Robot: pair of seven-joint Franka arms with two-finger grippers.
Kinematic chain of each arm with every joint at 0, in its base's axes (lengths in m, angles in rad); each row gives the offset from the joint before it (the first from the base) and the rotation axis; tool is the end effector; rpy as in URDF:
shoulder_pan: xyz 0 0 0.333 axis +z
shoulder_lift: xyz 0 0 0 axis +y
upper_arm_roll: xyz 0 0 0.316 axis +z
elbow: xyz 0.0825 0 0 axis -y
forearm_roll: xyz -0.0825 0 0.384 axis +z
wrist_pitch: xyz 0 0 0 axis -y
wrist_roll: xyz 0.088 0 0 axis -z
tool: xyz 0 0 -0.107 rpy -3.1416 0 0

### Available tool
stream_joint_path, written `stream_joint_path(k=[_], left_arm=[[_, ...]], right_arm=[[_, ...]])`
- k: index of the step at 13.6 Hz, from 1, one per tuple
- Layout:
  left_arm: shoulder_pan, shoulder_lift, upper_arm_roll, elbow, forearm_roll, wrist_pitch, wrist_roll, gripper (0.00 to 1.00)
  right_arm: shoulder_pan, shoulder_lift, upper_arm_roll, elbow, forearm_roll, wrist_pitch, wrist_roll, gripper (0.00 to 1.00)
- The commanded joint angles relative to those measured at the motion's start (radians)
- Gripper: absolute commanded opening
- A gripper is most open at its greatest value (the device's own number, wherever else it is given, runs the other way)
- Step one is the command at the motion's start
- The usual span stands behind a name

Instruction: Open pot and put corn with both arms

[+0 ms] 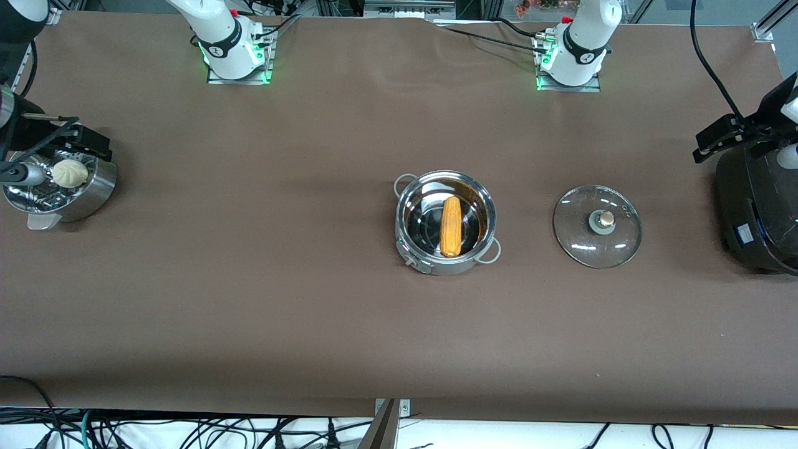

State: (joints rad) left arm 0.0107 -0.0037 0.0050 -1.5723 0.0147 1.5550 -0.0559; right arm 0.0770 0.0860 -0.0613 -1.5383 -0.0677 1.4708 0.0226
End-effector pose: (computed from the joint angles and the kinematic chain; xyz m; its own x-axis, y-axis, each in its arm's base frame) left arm 0.5516 0.0103 0.6245 0.9973 0.0718 -0.0128 0.0716 -0.9973 -0.0154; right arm 0.5678 0.0026 0.5838 0.9885 -0.0144 -0.1508 -0.0028 -0.9971 0.0762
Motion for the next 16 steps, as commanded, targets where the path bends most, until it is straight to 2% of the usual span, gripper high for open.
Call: stream_joint_path(k=[1, 7, 12, 16], left_arm=[[-0.006, 0.011, 0.001, 0.031, 0.010, -0.043, -0.013, 1.00], [-0.006, 0.011, 0.000, 0.031, 0.010, -0.043, -0.013, 1.00], [-0.006, 0.011, 0.000, 0.031, 0.010, -0.043, -0.013, 1.00], [-0.006, 0.011, 0.000, 0.031, 0.010, -0.043, -0.012, 1.00]], right_arm=[[-0.019, -0.074, 0.006, -0.134, 0.019, 0.028, -0.013, 1.00], [-0.042, -0.114, 0.012, -0.197, 0.016, 0.077, -0.015, 1.00], [-0.031, -0.025, 0.012, -0.096, 0.012, 0.060, -0.020, 1.00], [-0.029, -0.015, 0.014, -0.072, 0.014, 0.065, -0.020, 1.00]])
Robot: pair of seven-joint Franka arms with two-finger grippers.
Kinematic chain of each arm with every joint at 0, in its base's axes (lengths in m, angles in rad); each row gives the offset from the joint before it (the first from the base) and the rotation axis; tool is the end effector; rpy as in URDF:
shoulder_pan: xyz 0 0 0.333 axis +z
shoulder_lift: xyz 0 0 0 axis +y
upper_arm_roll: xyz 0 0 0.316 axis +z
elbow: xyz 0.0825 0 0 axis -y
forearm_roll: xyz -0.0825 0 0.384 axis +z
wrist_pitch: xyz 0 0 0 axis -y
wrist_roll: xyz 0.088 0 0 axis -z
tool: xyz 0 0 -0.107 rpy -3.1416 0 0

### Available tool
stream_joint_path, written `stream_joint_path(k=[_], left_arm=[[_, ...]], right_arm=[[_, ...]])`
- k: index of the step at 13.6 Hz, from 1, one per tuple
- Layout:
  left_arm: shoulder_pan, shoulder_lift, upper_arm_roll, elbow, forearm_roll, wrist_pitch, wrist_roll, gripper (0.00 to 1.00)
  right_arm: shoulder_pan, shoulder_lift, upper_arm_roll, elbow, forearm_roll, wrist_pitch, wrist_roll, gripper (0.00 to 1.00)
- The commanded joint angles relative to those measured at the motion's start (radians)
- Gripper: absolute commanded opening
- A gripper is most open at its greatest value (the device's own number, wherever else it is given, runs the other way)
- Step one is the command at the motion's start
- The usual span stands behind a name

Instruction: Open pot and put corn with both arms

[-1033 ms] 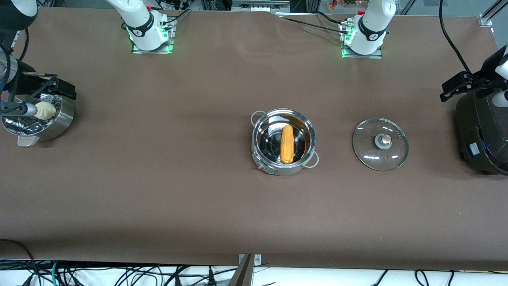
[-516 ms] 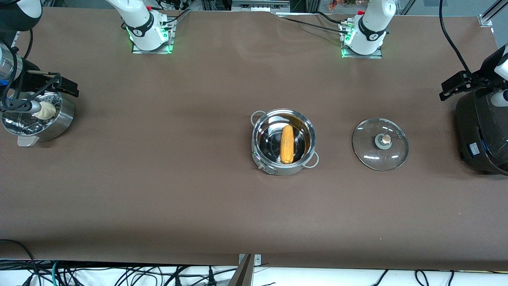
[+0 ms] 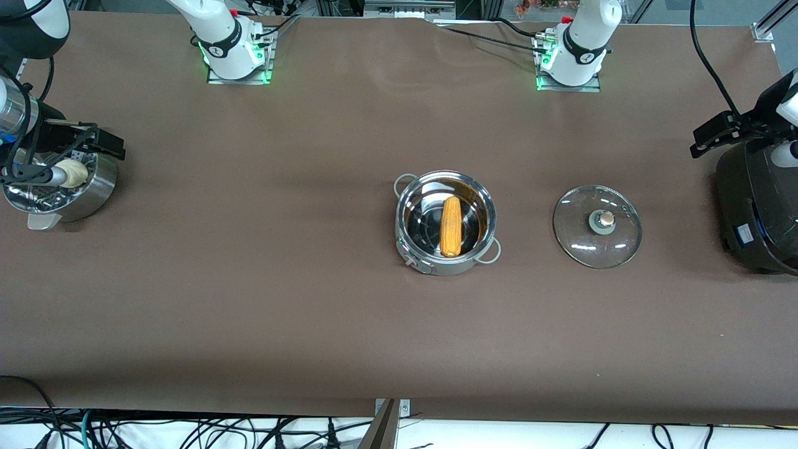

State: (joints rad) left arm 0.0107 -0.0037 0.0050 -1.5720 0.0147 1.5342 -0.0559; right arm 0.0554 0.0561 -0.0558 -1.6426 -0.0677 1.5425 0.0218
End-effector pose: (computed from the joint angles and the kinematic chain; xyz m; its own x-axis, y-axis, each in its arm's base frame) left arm 0.5493 0.0102 0.6228 0.9968 0.0721 -0.0332 0.0715 -0.9973 -0.0166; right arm 0.5618 -0.0069 0.5577 0.9878 -0.0245 -0.1538 -0.0132 -0.9972 0.0736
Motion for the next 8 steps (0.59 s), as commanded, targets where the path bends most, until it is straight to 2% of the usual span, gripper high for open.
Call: stream_joint_path(k=[1, 8], left_arm=[[-0.006, 0.011, 0.000, 0.030, 0.010, -0.022, -0.013, 1.00], [-0.006, 0.011, 0.000, 0.030, 0.010, -0.022, -0.013, 1.00]], right_arm=[[-0.003, 0.016, 0.008, 0.032, 0.016, -0.007, -0.019, 1.00], [0.000, 0.030, 0.008, 0.058, 0.017, -0.005, -0.017, 1.00]])
